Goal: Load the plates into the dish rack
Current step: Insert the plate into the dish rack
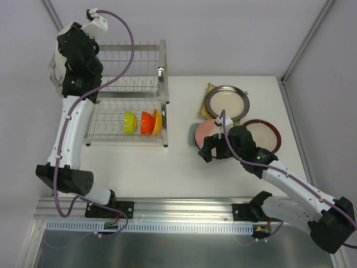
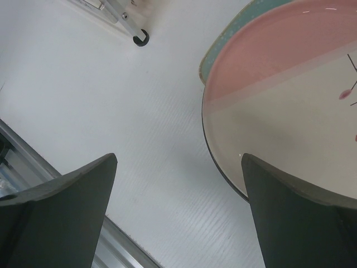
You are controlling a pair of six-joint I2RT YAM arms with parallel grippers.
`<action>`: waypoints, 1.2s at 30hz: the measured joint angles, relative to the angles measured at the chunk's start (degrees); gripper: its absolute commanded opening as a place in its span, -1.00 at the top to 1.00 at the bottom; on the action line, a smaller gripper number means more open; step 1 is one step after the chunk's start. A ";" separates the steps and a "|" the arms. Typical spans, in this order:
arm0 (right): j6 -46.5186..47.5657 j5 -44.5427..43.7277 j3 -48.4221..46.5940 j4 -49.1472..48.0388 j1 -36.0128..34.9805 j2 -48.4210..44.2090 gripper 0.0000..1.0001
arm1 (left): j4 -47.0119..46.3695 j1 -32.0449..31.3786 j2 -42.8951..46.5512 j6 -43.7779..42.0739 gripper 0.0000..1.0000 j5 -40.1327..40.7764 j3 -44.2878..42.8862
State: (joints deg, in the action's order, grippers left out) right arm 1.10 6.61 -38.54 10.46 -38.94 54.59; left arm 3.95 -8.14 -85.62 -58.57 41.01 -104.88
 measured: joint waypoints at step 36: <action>0.04 -0.20 0.00 -0.02 0.00 0.02 -0.99 | 2.49 0.24 -0.22 2.16 0.95 -0.44 -0.61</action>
State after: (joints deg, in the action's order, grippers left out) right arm 1.15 6.42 -38.54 10.44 -38.94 54.61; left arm 6.44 -7.90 -85.84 -56.40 40.58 -105.49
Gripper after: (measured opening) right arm 0.994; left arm 0.098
